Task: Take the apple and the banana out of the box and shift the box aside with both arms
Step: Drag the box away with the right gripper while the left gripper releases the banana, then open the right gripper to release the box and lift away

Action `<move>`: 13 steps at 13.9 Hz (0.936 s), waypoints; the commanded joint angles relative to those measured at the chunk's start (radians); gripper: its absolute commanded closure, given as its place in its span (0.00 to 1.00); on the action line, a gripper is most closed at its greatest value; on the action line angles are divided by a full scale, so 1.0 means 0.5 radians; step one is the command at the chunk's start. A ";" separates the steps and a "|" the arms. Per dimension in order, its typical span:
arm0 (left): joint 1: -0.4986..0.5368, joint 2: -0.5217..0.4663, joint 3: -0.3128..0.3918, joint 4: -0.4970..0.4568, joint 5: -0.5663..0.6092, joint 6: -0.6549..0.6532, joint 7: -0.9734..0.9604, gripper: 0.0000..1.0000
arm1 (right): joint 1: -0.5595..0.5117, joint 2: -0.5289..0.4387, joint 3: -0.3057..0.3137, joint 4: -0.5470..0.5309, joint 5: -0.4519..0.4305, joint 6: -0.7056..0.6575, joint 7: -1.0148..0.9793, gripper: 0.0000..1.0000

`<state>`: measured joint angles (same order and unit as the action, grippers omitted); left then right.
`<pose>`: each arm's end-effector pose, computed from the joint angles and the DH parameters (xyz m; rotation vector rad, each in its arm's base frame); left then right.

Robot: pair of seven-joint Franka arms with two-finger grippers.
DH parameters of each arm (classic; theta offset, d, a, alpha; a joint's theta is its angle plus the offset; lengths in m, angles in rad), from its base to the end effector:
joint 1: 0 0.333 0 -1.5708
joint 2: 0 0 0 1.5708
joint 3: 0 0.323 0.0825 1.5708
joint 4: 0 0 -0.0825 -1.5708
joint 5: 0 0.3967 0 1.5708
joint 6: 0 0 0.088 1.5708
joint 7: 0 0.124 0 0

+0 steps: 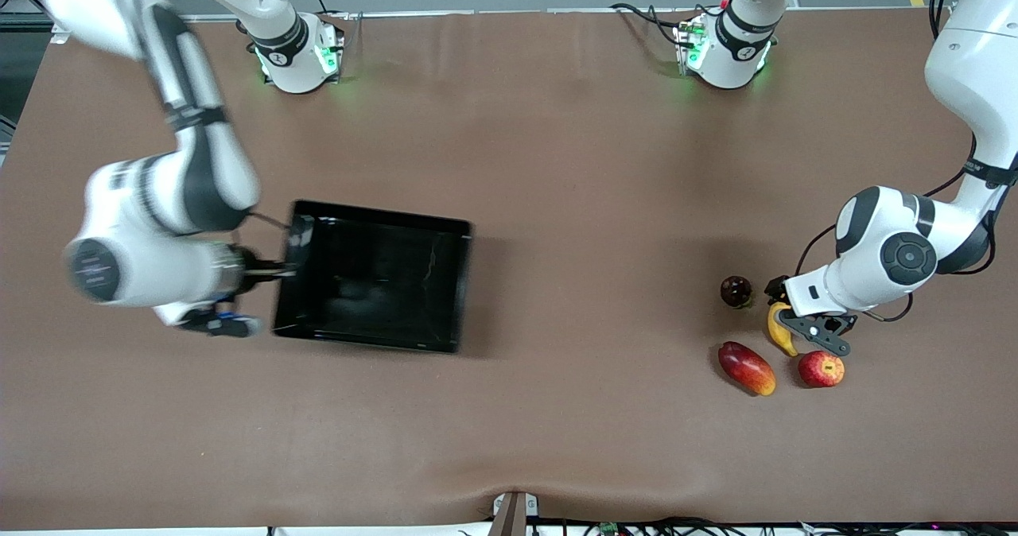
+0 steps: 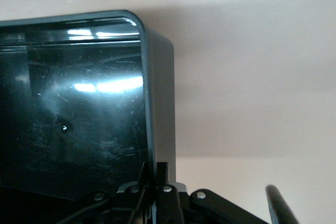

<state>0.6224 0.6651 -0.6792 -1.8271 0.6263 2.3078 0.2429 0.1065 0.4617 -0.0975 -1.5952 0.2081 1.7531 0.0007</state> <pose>0.6578 0.0078 0.2139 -2.9330 0.9451 -0.0206 0.6544 0.0344 0.3307 -2.9558 0.0843 0.4485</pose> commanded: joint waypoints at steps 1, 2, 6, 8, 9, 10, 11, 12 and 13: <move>0.016 -0.198 -0.095 0.052 -0.046 -0.197 -0.004 0.00 | -0.280 0.009 0.051 -0.031 -0.051 0.074 -0.451 1.00; 0.019 -0.231 -0.138 0.128 -0.150 -0.319 -0.010 0.00 | -0.366 0.021 0.051 -0.031 -0.142 0.117 -0.537 1.00; 0.016 -0.431 -0.191 0.389 -0.485 -0.703 -0.123 0.00 | -0.651 0.171 0.054 -0.034 -0.189 0.377 -0.936 1.00; 0.019 -0.578 -0.185 0.417 -0.495 -0.802 -0.328 0.00 | -0.710 0.190 0.054 -0.034 -0.186 0.381 -0.959 1.00; 0.022 -0.633 -0.185 0.448 -0.495 -0.808 -0.381 0.00 | -0.737 0.211 0.057 -0.034 -0.186 0.390 -0.974 1.00; 0.025 -0.661 -0.176 0.500 -0.498 -0.823 -0.378 0.00 | -0.753 0.233 0.057 -0.034 -0.186 0.426 -1.004 1.00; 0.056 -0.664 -0.176 0.585 -0.495 -0.827 -0.360 0.00 | -0.780 0.260 0.057 -0.034 -0.186 0.457 -1.023 1.00; 0.111 -0.661 -0.182 0.668 -0.495 -0.830 -0.348 0.00 | -0.799 0.270 0.057 -0.034 -0.183 0.451 -1.023 0.92; 0.136 -0.667 -0.191 0.709 -0.522 -0.854 -0.342 0.00 | -0.802 0.270 0.057 -0.034 -0.183 0.439 -1.023 0.73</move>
<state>0.6511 0.3338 -0.7659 -1.5277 0.3955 1.9135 0.0587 -0.2622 0.5952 -0.0938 -1.6196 0.1156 1.9805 -0.4932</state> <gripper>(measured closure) 0.000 0.921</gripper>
